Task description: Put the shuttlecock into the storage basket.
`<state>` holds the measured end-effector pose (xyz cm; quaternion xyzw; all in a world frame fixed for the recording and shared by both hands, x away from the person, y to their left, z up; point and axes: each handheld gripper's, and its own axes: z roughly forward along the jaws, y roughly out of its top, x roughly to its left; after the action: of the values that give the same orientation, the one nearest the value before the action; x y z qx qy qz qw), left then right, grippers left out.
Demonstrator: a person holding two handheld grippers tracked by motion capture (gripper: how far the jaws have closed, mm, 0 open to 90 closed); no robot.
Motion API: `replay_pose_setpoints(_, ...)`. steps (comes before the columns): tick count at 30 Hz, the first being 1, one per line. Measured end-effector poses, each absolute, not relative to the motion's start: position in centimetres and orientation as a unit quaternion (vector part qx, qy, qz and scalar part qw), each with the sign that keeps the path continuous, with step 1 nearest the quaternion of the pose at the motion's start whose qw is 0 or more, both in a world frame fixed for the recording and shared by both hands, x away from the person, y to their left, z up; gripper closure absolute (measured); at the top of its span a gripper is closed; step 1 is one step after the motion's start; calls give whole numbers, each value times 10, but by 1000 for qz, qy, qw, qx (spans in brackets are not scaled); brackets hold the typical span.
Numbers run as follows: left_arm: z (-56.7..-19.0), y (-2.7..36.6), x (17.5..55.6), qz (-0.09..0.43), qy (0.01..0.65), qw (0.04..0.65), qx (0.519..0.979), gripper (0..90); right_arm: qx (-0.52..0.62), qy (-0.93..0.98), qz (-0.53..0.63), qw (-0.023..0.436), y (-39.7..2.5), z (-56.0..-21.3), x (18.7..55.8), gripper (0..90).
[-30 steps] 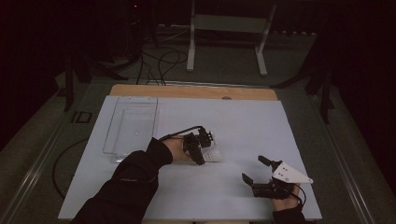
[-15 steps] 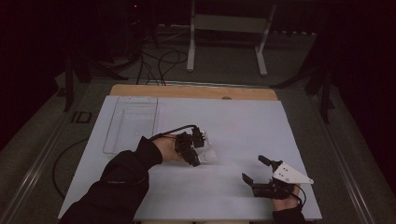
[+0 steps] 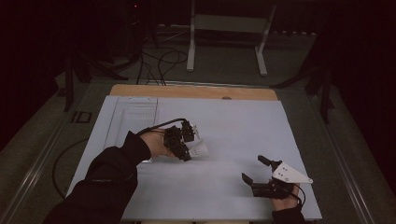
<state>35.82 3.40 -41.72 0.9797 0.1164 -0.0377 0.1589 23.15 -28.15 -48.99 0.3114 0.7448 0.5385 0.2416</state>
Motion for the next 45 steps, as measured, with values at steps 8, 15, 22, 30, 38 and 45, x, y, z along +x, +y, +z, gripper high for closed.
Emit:
replay_pose_setpoints(8, -408, 43, 358, -32, 121, 152, 980, 657, 313, 745, 539, 240, -281, -490, 232, 106)
replay_pose_setpoints(15, -394, 57, 359, -21, 120, 135, 983, 656, 313, 744, 540, 239, -282, -490, 232, 105)
replay_pose_setpoints(22, -375, 78, 360, -5, 135, 129, 982, 656, 312, 744, 541, 238, -282, -490, 232, 106)
replay_pose_setpoints(30, -365, 95, 359, -2, 144, 133, 981, 656, 312, 745, 539, 239, -281, -490, 232, 106)
replay_pose_setpoints(38, -354, 112, 359, 8, 160, 145, 976, 656, 313, 745, 539, 239, -281, -490, 232, 106)
replay_pose_setpoints(45, -347, 126, 359, 14, 179, 149, 972, 656, 312, 745, 539, 239, -281, -490, 232, 105)
